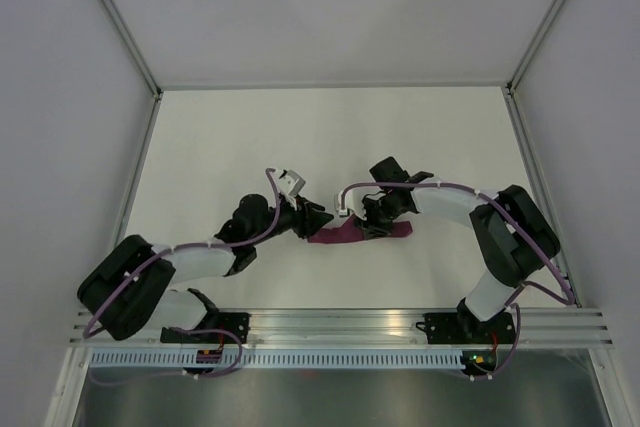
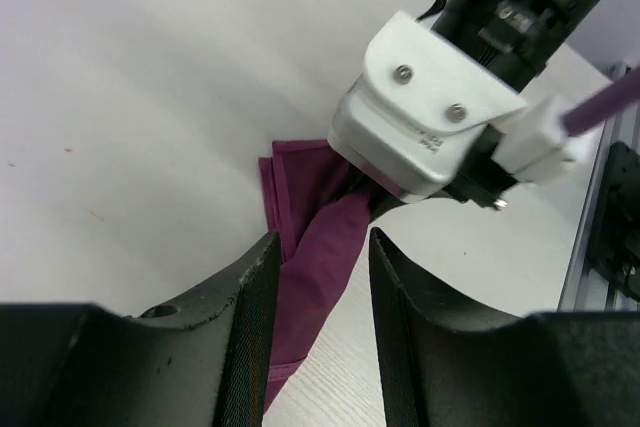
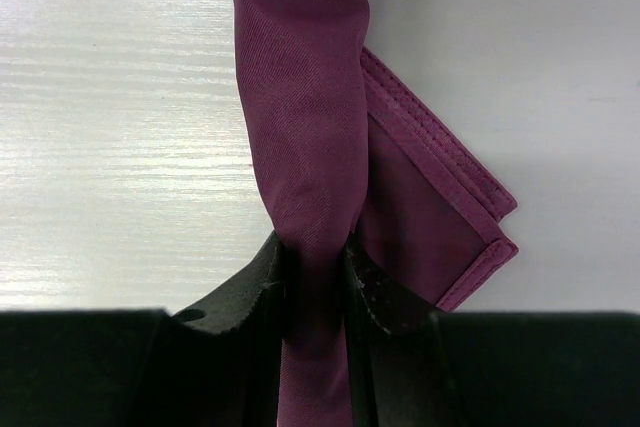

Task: Fold the napkin, place the utensils inside, and roll it up
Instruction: Roll the napkin at the center of the board.

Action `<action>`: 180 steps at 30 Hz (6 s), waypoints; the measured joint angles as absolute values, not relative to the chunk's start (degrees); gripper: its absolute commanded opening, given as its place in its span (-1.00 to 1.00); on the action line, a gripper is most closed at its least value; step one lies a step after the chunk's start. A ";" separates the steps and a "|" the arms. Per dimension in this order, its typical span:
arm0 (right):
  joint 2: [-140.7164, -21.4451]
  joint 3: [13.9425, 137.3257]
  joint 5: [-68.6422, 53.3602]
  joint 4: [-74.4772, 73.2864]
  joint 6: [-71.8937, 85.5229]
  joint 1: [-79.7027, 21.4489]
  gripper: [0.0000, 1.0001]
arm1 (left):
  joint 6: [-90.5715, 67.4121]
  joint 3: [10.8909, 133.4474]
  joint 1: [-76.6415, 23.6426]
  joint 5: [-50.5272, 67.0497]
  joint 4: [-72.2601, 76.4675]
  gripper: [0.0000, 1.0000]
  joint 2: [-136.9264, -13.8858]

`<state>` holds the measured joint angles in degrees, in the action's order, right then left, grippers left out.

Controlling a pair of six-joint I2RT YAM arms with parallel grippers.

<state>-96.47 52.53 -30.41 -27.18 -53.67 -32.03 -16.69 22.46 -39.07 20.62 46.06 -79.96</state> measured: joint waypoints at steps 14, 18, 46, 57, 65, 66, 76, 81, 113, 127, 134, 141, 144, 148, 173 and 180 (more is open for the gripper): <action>-99.53 56.38 -31.99 -31.48 -53.56 -31.46 -0.78 | -13.21 27.92 -39.07 13.69 40.18 0.01 -54.02; -101.41 58.76 -32.91 -34.26 -53.56 -30.94 -0.78 | -10.15 24.21 -39.09 13.50 39.29 0.03 -50.87; -115.59 75.33 -39.90 -53.41 -53.32 -26.96 -0.78 | 17.02 30.61 -57.69 2.61 32.82 0.17 -83.66; -117.80 76.97 -41.74 -57.34 -52.64 -26.59 -0.78 | 22.48 36.45 -57.93 0.30 33.15 0.18 -98.17; -119.09 77.84 -42.41 -60.03 -52.14 -25.74 -0.79 | 24.29 39.20 -58.48 0.14 32.91 0.04 -101.67; -119.22 77.95 -42.39 -60.36 -52.10 -25.56 -0.79 | 24.40 39.48 -58.63 0.21 32.60 -0.02 -101.84; -119.90 78.91 -40.91 -62.59 -52.07 -24.47 -0.39 | 26.02 45.12 -59.40 3.33 24.08 -0.95 -103.59; -119.63 79.70 -40.29 -63.96 -50.92 -24.49 0.07 | 25.93 47.70 -59.33 4.80 20.62 -0.95 -104.38; -103.72 82.48 -58.19 -56.18 -46.98 6.26 0.39 | 16.10 63.46 -49.58 26.72 5.78 -0.95 -112.79; -74.08 44.75 -46.37 -38.35 -55.02 -1.56 0.52 | 15.57 71.70 -47.03 36.88 -4.64 -0.95 -117.47; -70.98 40.36 -38.41 -27.86 -53.91 -11.35 0.51 | 15.42 74.94 -46.35 41.21 -11.05 -0.95 -119.17; -71.66 37.17 -31.51 -21.56 -53.25 -19.00 0.47 | 14.79 78.39 -45.87 44.73 -18.04 -0.95 -121.21; -71.88 36.51 -29.21 -20.08 -53.34 -21.56 0.43 | 14.15 79.15 -45.36 46.13 -19.97 -0.95 -121.82; -72.77 34.96 -27.94 -20.08 -53.36 -25.36 0.39 | 13.91 79.96 -45.34 46.70 -21.50 -0.95 -122.34; -77.93 33.39 -24.27 -15.68 -51.86 -32.80 -0.26 | 13.54 80.73 -45.32 49.87 -24.56 -0.56 -123.50; -78.70 33.80 -24.40 -15.90 -52.03 -33.04 -0.57 | 13.13 80.68 -44.69 50.61 -24.95 -0.34 -123.63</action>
<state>-78.70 33.80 -24.40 -15.90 -52.03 -33.04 13.13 80.68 -44.69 50.61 -24.95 -123.63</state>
